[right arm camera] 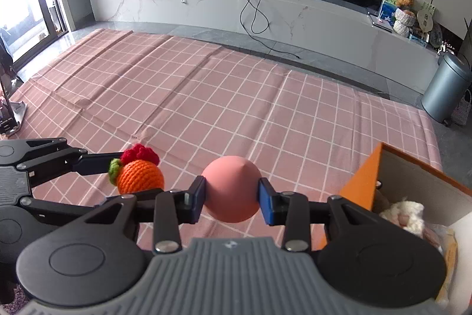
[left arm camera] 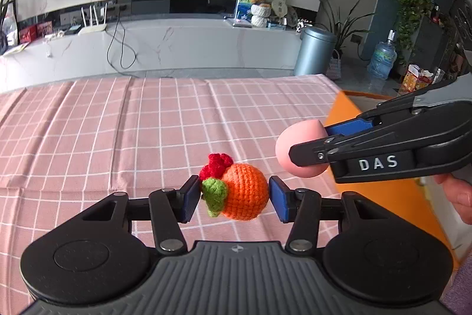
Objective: Organize soft objects
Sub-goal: 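Carry the crocheted fruit with the left tool while the right tool carries the peach ball over the box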
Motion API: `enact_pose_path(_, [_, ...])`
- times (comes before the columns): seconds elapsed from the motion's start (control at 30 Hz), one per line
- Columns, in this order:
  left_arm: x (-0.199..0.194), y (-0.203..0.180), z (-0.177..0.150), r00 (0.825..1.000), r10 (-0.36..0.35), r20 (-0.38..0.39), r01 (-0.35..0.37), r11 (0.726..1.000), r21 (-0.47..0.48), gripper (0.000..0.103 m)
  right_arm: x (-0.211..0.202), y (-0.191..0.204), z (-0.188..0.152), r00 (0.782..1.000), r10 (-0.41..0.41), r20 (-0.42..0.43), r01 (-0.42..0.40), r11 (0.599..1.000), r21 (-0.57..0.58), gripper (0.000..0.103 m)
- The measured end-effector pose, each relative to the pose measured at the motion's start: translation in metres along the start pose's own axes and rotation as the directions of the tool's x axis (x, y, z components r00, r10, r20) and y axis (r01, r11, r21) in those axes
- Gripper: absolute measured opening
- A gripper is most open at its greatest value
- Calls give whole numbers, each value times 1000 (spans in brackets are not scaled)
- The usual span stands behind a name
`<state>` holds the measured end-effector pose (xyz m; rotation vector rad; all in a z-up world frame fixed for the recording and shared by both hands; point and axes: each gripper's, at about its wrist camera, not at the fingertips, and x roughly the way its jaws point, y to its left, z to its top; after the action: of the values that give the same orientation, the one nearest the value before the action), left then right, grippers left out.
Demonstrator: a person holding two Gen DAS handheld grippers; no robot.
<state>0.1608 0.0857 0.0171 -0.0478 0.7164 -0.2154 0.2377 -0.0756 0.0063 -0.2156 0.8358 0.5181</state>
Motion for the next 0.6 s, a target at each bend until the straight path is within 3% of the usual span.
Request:
enact_pose_path(0.33, [-49,-70,8,995,-59,85,48,991,124,58,-114,-32,-45,990,-54,131,53,999,10,38])
enact_pose_path(0.6, [-47,-145,12,977,-186,100,151,948,281,58,-176,-91,-90,975,-170,142,154,982,112,38])
